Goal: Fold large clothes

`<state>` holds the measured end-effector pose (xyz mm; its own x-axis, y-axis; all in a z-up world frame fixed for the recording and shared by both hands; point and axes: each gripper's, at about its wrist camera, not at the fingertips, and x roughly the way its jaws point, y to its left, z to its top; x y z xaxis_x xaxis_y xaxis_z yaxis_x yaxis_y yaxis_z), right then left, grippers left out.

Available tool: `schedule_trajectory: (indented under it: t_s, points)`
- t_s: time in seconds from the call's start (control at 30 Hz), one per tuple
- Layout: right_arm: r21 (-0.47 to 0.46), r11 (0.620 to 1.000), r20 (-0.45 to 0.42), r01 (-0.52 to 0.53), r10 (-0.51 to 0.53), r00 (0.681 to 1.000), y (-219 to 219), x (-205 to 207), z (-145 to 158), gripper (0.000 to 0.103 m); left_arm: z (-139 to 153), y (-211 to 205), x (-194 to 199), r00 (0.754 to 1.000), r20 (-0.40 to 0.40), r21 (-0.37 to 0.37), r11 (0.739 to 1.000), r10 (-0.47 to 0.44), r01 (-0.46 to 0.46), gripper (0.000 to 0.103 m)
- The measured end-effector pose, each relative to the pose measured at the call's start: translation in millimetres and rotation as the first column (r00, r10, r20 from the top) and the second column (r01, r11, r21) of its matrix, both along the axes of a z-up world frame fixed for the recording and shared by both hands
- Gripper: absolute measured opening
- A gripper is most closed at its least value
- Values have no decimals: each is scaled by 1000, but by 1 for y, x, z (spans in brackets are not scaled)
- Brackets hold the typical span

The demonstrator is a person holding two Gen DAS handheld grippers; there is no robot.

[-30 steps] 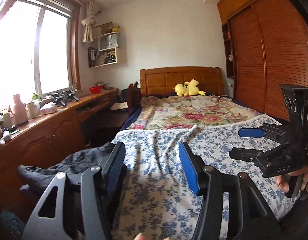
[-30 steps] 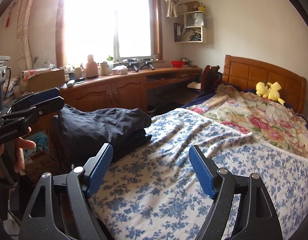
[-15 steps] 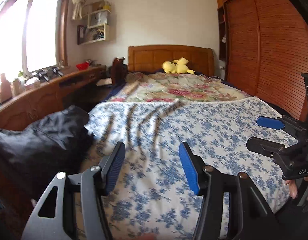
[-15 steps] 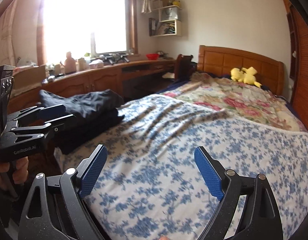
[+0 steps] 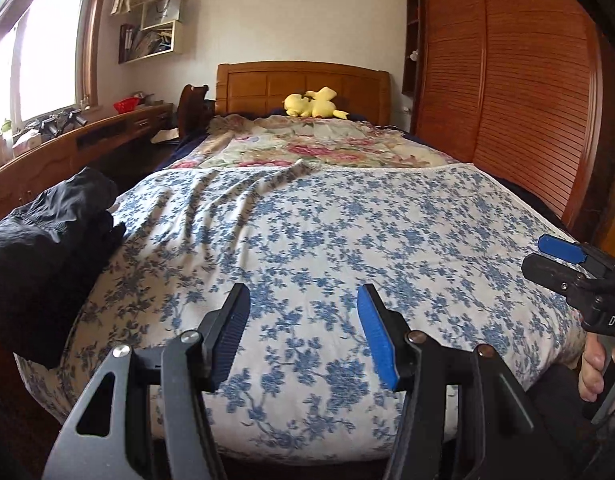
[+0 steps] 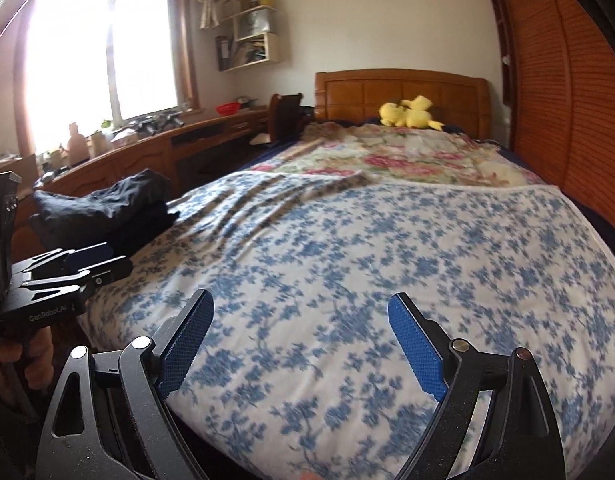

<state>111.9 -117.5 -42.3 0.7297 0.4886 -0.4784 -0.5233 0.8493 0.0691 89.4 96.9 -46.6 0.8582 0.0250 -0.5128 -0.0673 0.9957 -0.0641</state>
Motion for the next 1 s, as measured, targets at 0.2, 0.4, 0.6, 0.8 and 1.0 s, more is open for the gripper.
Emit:
schedule_trajectory:
  t_s: [0.2,0.4,0.6,0.8,1.0]
  points:
    - [4,997,10,73,-73,997,-37,-9,7,91,22,-31,-2,998,40,-10,999,-38,38,55]
    - [51,990,59,132,-135,989,-61,-23,29,91,52,-54,-3,992,93,4,997,-82,82,55]
    - [97,981,103,167,-177,979,-73,-41,54,91,77,-63,-21,985,144,14,996,-93,92,55]
    - [116,978,161,173,-191,968,-78,-64,80,91,97,-62,-46,978,192,18,996,-84,82,55]
    - [122,976,178,179,-199,964,-80,-71,83,91,101,-65,-52,975,207,30,997,-79,75,55]
